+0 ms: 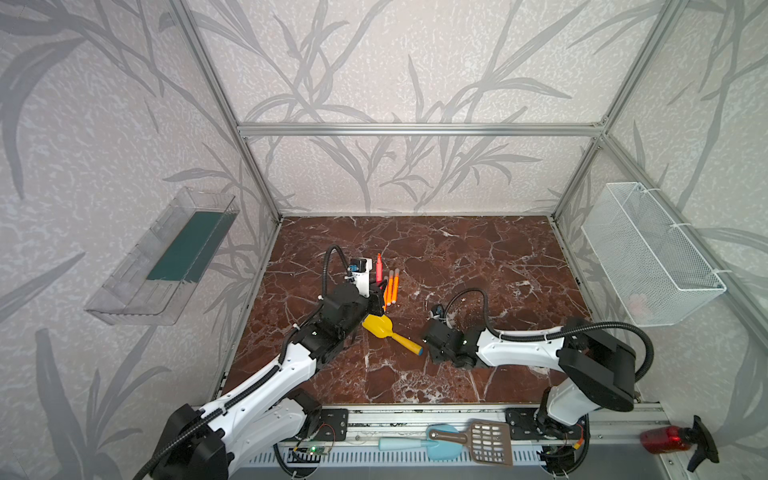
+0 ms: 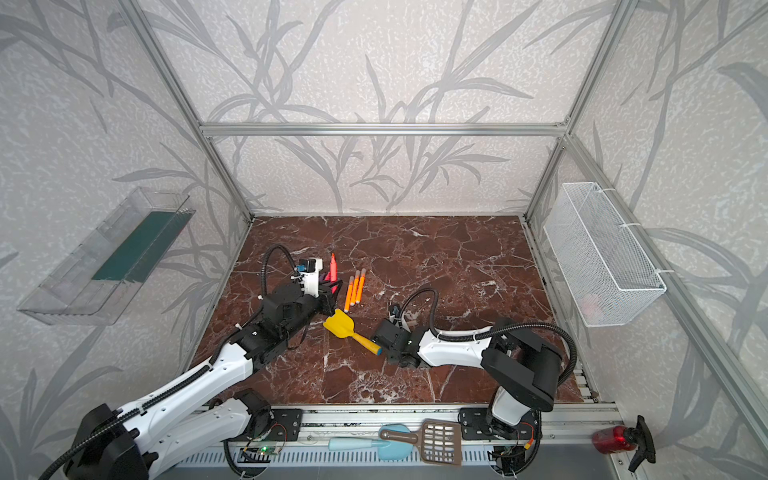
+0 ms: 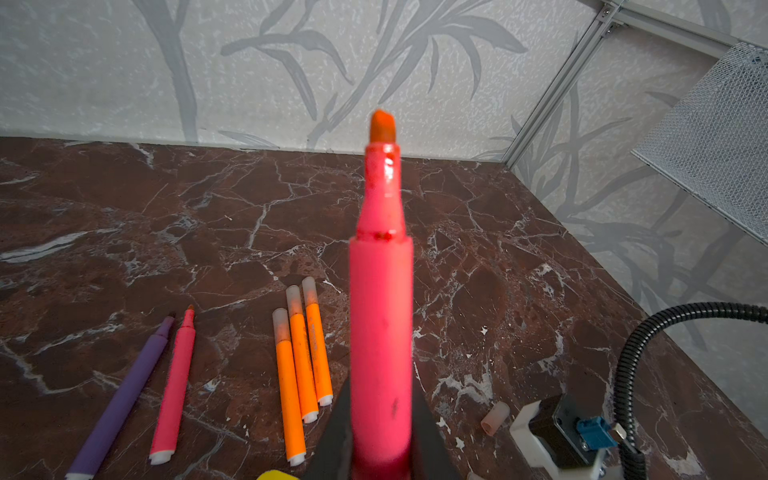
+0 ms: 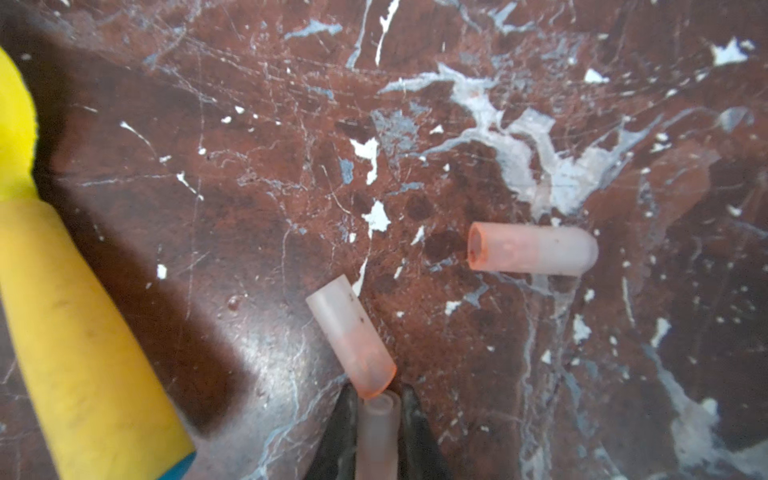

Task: Insert the pens into the pen caps
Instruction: 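Close the right gripper on the pink cap, then lift the cap with the right gripper and carry it above the pink marker tip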

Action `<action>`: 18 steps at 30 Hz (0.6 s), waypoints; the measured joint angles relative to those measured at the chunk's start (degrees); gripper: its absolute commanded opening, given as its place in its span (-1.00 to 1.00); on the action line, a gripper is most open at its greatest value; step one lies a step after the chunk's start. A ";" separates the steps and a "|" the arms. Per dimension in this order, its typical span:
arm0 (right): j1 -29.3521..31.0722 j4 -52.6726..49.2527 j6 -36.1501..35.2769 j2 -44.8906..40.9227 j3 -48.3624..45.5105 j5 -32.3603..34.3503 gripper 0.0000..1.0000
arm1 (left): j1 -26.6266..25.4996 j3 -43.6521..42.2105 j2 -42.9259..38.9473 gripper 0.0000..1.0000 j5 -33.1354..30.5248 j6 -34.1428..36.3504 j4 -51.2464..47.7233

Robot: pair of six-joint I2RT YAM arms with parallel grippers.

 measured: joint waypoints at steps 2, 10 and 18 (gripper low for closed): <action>0.00 0.00 0.11 0.00 0.00 0.02 -0.75 | 0.00 0.00 0.00 -1.00 0.00 0.00 0.00; 0.00 -0.17 1.36 -3.72 -3.21 -0.04 -0.88 | 0.00 0.00 0.00 -1.00 0.35 0.00 0.00; -3.50 -1.36 2.08 -23.61 -9.03 1.38 -1.00 | 0.00 -0.02 0.00 -1.00 5.27 0.02 1.55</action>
